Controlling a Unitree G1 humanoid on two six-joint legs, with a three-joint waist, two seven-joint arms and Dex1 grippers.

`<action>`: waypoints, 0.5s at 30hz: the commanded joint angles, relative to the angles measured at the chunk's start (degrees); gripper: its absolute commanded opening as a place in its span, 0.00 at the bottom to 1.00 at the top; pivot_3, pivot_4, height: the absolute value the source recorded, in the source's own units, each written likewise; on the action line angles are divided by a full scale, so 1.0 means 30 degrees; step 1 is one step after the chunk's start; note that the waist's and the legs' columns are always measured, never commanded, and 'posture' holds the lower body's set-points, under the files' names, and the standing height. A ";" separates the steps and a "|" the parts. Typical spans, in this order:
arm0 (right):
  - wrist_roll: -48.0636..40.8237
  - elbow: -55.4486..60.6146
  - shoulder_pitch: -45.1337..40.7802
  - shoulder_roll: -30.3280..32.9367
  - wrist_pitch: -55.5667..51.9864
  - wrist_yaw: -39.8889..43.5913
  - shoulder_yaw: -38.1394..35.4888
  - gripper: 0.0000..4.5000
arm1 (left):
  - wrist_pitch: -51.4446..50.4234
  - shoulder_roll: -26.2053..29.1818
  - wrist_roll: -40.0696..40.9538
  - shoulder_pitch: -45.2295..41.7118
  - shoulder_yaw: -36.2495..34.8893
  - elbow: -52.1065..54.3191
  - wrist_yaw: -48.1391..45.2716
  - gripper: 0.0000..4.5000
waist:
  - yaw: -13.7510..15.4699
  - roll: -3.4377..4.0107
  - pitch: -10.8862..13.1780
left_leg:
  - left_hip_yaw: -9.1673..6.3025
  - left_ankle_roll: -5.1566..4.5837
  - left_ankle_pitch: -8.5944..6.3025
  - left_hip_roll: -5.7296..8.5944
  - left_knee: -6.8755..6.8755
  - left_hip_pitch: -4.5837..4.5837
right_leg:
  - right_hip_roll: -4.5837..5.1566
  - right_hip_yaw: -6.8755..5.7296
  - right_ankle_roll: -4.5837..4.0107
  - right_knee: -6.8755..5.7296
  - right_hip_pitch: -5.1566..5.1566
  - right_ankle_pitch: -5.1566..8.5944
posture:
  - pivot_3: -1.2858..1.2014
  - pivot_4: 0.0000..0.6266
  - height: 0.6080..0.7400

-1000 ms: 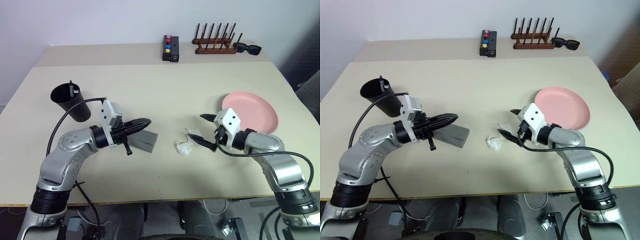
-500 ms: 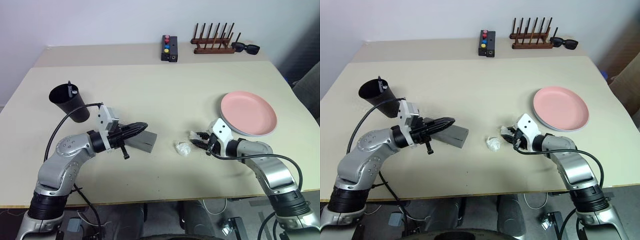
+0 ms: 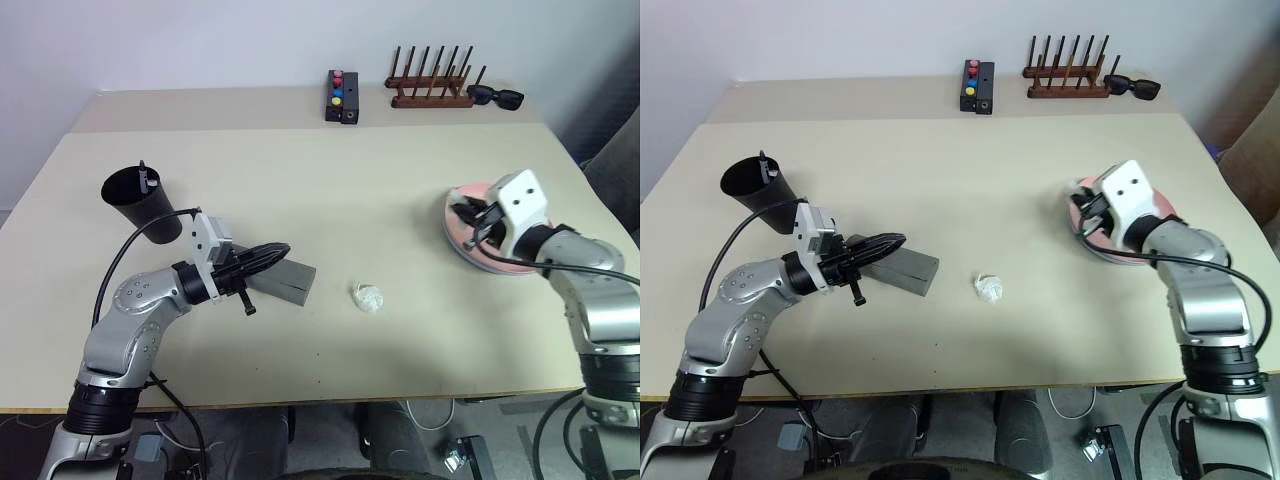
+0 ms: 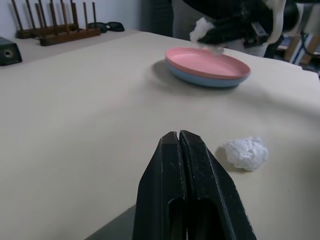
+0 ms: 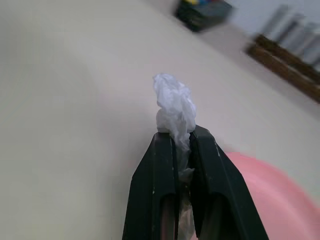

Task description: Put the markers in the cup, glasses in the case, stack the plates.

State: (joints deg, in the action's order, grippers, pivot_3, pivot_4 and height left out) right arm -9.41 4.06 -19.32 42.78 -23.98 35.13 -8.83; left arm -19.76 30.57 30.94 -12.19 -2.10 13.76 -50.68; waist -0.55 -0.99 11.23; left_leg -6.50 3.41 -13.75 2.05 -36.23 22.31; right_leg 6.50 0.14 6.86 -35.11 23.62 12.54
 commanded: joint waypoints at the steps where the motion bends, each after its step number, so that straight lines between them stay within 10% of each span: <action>1: 0.0880 -0.1455 -0.0016 0.0726 0.0548 -0.0565 -0.0633 0.00 | -0.0138 -0.0162 0.0054 -0.0454 -0.0050 0.0702 0.0407 0.00 | -0.0031 0.0000 0.0000 | 0.0004 0.0000 0.0000 0.0002 -0.0002 0.0000 | 0.0004 0.0001 0.0000 -0.0001 0.0000 -0.0001 | 0.52 0.24 0.95; 3: 0.0943 -0.2135 0.0066 0.0886 0.0527 -0.0473 -0.0630 0.00 | -0.0484 -0.0244 0.0136 -0.0670 0.0080 0.1016 0.0762 0.00 | -0.0063 0.0004 0.0002 | 0.0003 0.0000 0.0000 0.0001 0.0002 -0.0002 | 0.0003 0.0002 0.0000 -0.0004 0.0002 -0.0001 | 0.52 0.24 0.95; 10: 0.1505 -0.1450 0.0378 0.0932 0.0861 -0.0858 -0.0575 0.81 | -0.1925 -0.0362 0.0464 -0.1351 0.0226 0.2011 0.1672 0.00 | -0.0095 0.0007 0.0002 | 0.0004 0.0000 0.0000 0.0000 0.0003 -0.0007 | 0.0003 0.0003 0.0006 -0.0013 0.0004 -0.0002 | 0.52 0.24 0.95; 15: -0.0572 0.0621 0.0170 0.0228 0.1044 0.0191 -0.1424 0.81 | -0.2448 -0.0346 0.0558 -0.1667 0.0131 0.2116 0.1859 0.00 | -0.0089 0.0007 0.0003 | 0.0004 -0.0001 0.0000 0.0001 0.0002 -0.0002 | 0.0002 0.0003 0.0005 -0.0010 0.0004 -0.0001 | 0.52 0.24 0.95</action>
State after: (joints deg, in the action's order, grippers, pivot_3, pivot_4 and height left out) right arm -7.57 0.84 -17.84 43.87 -21.94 33.95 -10.56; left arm -27.02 29.41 31.80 -16.31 -1.04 18.19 -45.28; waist -0.81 -0.96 11.24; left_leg -6.49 3.40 -13.75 2.05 -36.22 22.30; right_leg 6.51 0.15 6.88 -35.15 23.63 12.54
